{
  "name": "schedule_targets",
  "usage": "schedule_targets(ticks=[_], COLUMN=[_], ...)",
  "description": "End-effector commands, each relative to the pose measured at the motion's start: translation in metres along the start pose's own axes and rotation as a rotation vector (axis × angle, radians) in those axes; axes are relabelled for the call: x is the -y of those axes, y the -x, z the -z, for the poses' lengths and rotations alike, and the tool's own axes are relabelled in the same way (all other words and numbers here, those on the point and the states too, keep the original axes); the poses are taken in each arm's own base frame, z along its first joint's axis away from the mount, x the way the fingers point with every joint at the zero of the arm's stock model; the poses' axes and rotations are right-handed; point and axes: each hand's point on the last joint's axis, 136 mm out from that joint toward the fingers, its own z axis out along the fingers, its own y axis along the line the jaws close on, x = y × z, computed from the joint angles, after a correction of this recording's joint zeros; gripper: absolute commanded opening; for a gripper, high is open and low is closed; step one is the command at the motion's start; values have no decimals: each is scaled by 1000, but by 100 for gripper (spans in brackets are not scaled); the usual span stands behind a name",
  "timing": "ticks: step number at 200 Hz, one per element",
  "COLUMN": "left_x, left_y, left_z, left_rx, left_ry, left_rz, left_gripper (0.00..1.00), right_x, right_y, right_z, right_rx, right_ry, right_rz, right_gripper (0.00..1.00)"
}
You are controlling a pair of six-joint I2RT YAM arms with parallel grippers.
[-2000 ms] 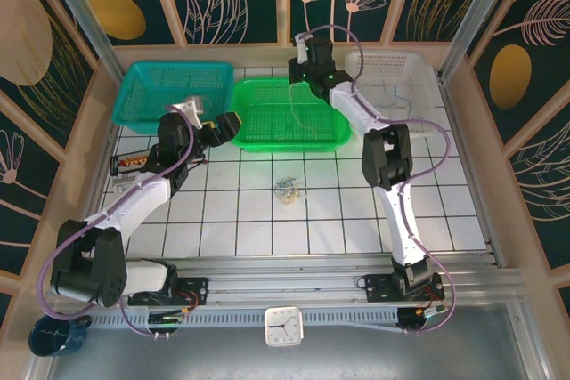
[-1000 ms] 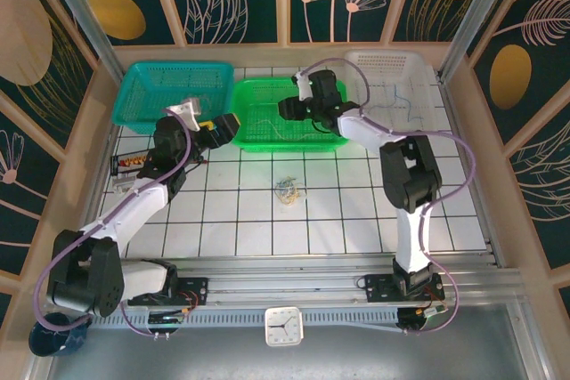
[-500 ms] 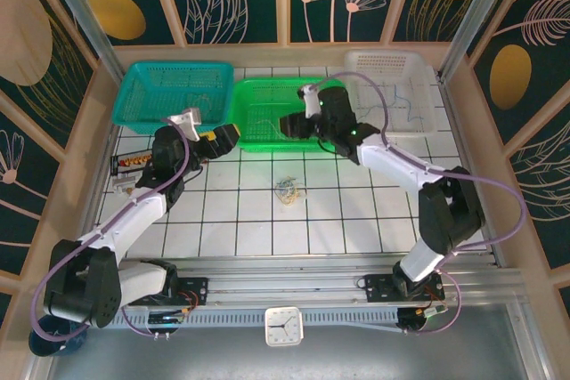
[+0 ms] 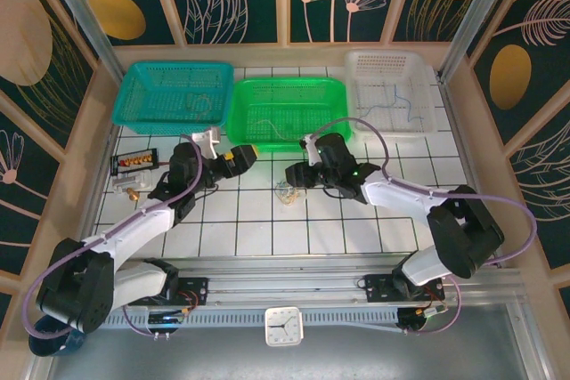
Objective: Untangle the cables
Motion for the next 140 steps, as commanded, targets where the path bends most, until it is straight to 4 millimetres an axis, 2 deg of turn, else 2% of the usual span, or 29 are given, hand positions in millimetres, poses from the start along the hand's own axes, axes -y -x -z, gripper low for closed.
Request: schedule_targets(ticks=[1,67,110,140], left_x=[0,-1,2,0], left_y=[6,16,24,28], left_z=[-1,0,1,2], left_rx=[49,80,100,118], left_ry=[-10,22,34,54], left_rz=[28,-1,-28,-34], left_gripper=[99,99,99,99], right_x=[1,9,14,13], right_y=[-6,-23,-28,-23], right_z=[-7,-26,-30,-29], right_rx=[-4,-58,-66,-56], right_ry=[1,-3,-16,-11], right_rz=[-6,-9,-7,6], right_gripper=[46,35,19,2])
